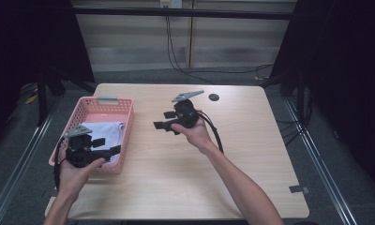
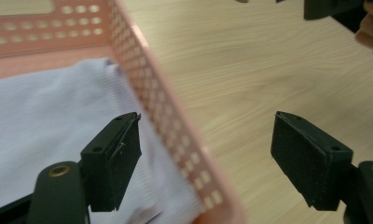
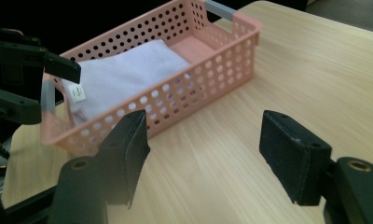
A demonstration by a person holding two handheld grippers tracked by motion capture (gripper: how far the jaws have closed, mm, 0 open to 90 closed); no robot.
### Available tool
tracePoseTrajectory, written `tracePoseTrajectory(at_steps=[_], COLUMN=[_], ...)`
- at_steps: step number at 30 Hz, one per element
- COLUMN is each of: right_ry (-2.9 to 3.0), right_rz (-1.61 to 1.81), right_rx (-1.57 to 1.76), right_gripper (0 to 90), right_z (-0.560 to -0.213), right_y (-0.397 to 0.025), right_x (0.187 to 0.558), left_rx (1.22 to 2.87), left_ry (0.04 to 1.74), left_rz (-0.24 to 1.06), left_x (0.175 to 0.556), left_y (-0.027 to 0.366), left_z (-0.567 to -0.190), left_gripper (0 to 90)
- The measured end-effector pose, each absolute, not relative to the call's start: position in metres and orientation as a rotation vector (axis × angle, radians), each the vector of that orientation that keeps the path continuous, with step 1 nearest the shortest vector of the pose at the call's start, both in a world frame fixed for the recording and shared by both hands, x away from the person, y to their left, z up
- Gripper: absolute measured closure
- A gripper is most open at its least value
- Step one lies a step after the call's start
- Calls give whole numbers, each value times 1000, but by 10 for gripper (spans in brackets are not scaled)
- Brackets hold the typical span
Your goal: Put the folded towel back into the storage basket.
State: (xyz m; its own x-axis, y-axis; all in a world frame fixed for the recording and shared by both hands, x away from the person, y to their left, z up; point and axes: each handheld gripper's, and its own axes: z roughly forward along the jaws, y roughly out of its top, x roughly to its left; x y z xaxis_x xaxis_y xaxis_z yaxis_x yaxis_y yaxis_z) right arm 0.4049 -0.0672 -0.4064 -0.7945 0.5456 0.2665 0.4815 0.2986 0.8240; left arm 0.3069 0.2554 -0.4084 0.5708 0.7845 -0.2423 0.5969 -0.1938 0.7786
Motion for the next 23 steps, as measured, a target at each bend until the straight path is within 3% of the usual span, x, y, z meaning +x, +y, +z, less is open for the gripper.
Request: tracePoseTrajectory(at_steps=[11,15,23], right_ry=[2426,2381,2309], right_rz=[1455,1390,1331], right_rx=[1027,1065,1196], right_gripper=[315,302,257], right_z=[-421,-430,-453], right_y=[-155,-187,-243], right_x=[337,305,260], left_rx=[1997,1999,2084], left_ry=[1043,1023,1021], left_rz=[225,202,174], left_x=[278,259,241], left_y=[195,185,171], left_z=[-433,-442,-468], left_gripper=[229,316,271])
